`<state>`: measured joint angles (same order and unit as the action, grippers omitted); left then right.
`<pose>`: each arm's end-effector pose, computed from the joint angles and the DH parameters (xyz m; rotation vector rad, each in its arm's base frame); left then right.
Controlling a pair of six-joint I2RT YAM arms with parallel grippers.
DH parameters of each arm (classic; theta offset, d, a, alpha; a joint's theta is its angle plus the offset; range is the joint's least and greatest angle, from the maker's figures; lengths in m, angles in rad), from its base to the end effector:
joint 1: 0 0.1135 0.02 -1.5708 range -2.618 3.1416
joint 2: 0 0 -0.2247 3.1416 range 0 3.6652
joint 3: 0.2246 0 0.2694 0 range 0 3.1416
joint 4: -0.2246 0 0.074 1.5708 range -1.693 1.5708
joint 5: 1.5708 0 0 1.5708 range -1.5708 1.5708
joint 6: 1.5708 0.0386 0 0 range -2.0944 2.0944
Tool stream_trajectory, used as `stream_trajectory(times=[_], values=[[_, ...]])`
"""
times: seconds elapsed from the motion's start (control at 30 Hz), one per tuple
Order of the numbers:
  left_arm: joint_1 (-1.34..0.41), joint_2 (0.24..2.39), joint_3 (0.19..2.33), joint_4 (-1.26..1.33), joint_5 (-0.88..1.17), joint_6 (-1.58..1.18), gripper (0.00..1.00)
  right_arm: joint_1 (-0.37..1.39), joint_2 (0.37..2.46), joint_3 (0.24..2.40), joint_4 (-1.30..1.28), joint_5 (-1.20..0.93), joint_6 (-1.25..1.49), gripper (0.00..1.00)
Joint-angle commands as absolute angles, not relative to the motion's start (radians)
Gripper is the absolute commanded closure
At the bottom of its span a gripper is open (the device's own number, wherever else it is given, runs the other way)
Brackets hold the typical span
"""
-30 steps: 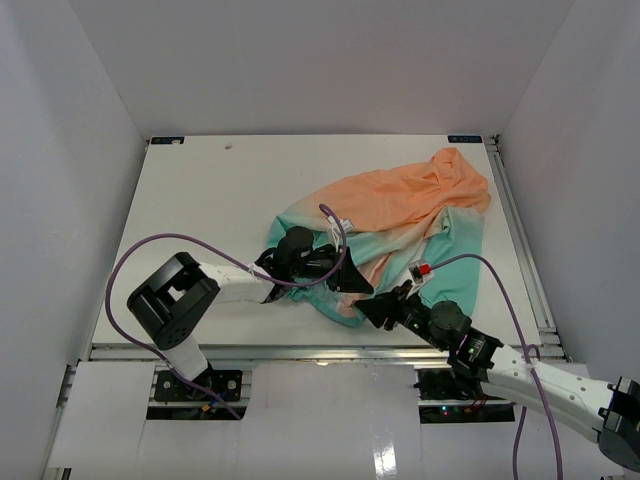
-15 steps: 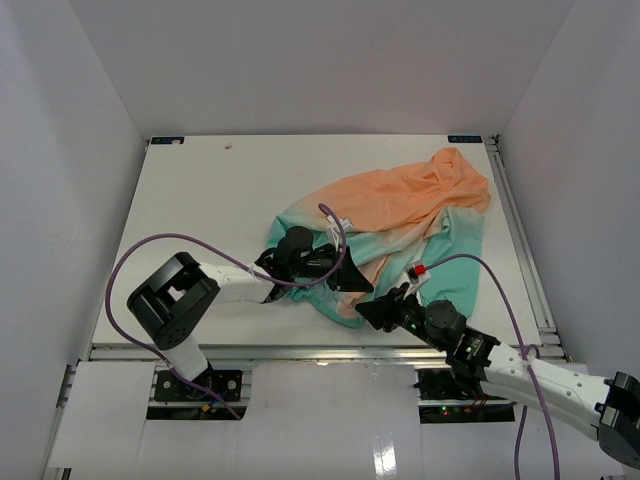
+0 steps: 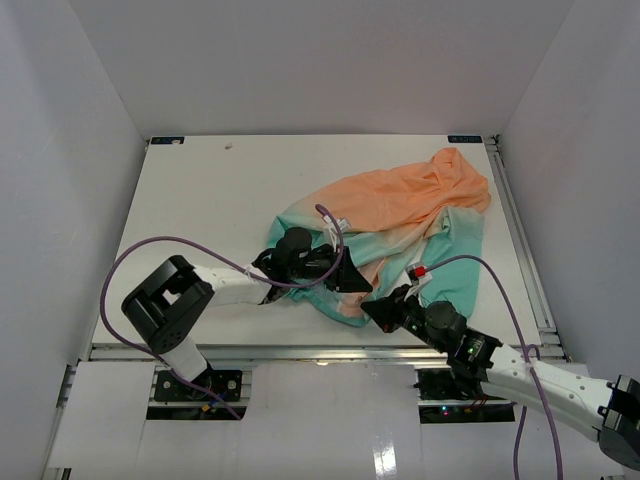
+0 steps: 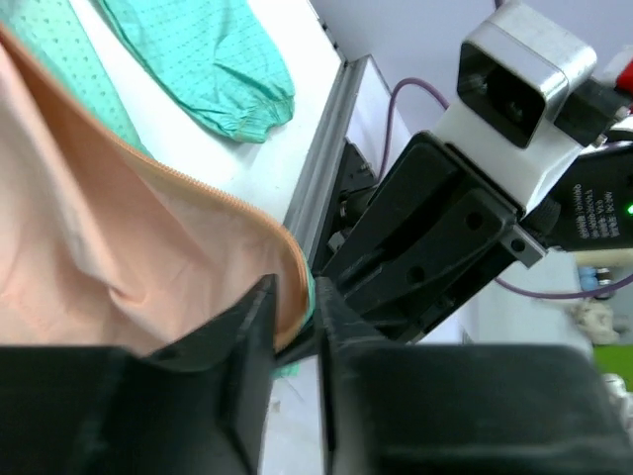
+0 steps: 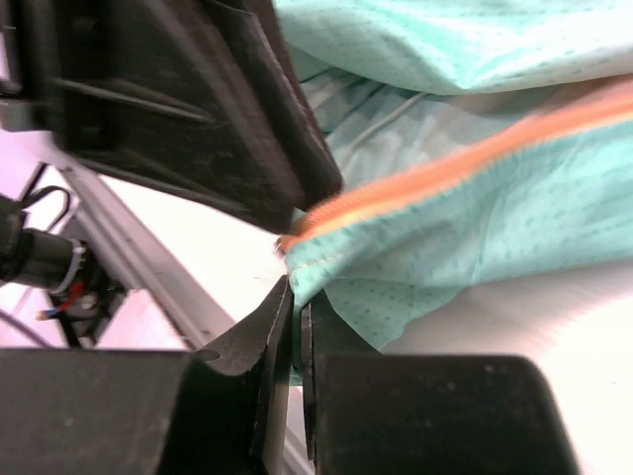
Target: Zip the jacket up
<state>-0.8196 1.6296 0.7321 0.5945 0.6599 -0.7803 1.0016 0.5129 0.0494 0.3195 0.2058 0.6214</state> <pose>0.2172 -0.2673 0.1387 0.5772 2.1163 -1.6293 0.1126 0.1613 0.1440 -0.1837 1.8134 1.0106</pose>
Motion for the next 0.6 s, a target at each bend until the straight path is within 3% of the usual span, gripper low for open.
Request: stream_trajectory(times=[0.0,0.2,0.33,0.57], values=[[-0.802,1.49,0.808,0.299,0.525,-0.654,0.4,1.003,0.478,-0.022,0.221,0.32,0.543,0.92],[-0.792,1.366,0.935,-0.119,0.244,-0.549,0.33,1.002,0.562,0.061,0.207,0.392,0.501,0.92],[-0.789,1.369,1.021,-0.36,0.027,-0.458,0.36,1.003,0.607,0.093,0.23,0.409,0.492,0.92],[-0.79,1.467,1.088,-0.572,-0.084,-0.323,0.42,1.003,0.536,0.05,0.277,0.398,0.509,0.92]])
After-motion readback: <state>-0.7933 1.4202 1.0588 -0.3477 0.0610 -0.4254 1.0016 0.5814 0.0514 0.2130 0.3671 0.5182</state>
